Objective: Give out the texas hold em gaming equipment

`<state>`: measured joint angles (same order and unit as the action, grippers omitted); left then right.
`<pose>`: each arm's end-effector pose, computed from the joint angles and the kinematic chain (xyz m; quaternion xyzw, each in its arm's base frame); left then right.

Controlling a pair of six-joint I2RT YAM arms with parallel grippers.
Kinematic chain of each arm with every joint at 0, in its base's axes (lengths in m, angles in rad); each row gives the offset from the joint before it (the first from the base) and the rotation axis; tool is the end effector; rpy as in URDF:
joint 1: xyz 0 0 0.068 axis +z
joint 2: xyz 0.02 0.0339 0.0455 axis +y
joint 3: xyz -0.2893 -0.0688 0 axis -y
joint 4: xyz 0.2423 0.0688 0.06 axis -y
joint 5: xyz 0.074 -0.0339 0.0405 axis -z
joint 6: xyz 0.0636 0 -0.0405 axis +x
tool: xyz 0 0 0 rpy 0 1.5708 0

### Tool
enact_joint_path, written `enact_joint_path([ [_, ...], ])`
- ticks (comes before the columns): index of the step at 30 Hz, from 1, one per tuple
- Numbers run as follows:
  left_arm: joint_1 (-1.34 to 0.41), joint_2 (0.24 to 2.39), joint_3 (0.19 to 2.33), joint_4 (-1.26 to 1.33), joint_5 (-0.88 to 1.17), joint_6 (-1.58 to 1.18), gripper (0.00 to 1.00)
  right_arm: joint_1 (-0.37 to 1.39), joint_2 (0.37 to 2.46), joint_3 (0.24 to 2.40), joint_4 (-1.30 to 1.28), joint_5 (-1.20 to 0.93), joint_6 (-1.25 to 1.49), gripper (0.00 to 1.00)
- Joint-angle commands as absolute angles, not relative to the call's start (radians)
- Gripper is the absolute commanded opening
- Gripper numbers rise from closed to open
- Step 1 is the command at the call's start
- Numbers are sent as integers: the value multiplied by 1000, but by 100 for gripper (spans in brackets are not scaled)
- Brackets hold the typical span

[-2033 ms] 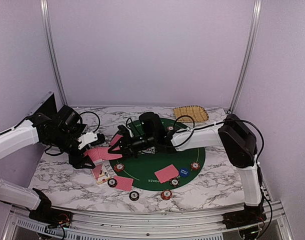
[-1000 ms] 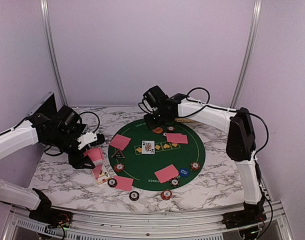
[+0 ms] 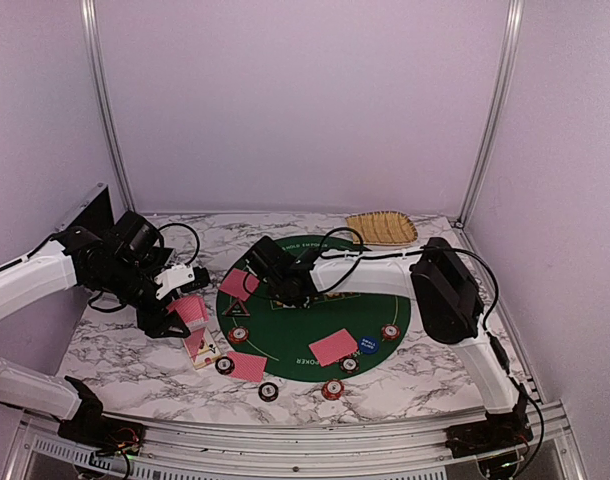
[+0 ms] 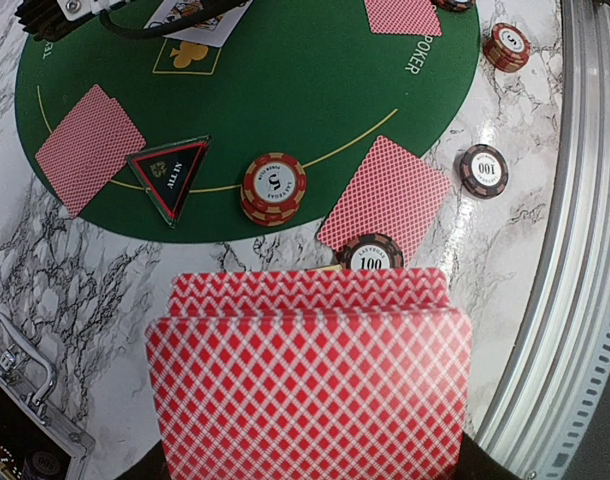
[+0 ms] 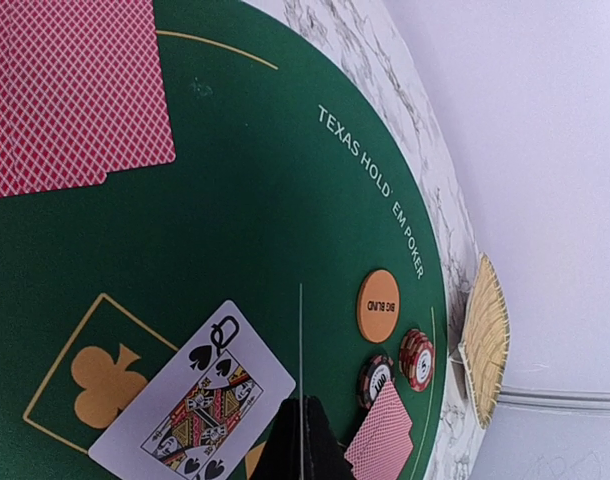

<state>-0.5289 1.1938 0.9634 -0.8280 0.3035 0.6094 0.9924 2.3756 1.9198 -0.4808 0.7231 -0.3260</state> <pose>0.1882 -0.1320 0.2682 0.5476 0.7849 -0.1360 0.2562 0.3329 0.4330 0.1633 -0.4571 0.7701 -0.2222 0.3855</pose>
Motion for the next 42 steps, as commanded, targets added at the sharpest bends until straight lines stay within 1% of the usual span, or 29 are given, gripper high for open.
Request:
enact_joint_path([
  [1,-522,1179,969,-824,320,602,0,1000,2393,1925,-448,697,-318,4],
  [7,-522,1186,974,-824,324,600,0,1007,2387,1880,-419,652,-310,15],
  [14,-522,1184,974,-824,325,598,0,1019,2380,1854,-414,611,-294,23],
  [21,-522,1186,976,-824,325,598,0,1025,2346,1833,-421,503,-239,31],
  [23,-522,1185,975,-824,327,597,0,1025,2339,1835,-430,462,-219,42],
  [26,-522,1181,973,-824,328,597,0,1024,2317,1832,-442,397,-180,62],
  [27,-522,1179,971,-824,329,597,0,1023,2306,1829,-439,379,-163,67],
  [29,-522,1176,967,-824,328,599,0,1015,2281,1832,-441,340,-127,72],
  [31,-522,1174,965,-824,329,599,0,993,2253,1842,-453,299,-75,74],
  [35,-522,1168,964,-824,330,599,0,915,2194,1832,-472,177,83,75],
  [42,-522,1169,963,-823,332,602,0,744,2125,1689,-420,-98,346,74],
])
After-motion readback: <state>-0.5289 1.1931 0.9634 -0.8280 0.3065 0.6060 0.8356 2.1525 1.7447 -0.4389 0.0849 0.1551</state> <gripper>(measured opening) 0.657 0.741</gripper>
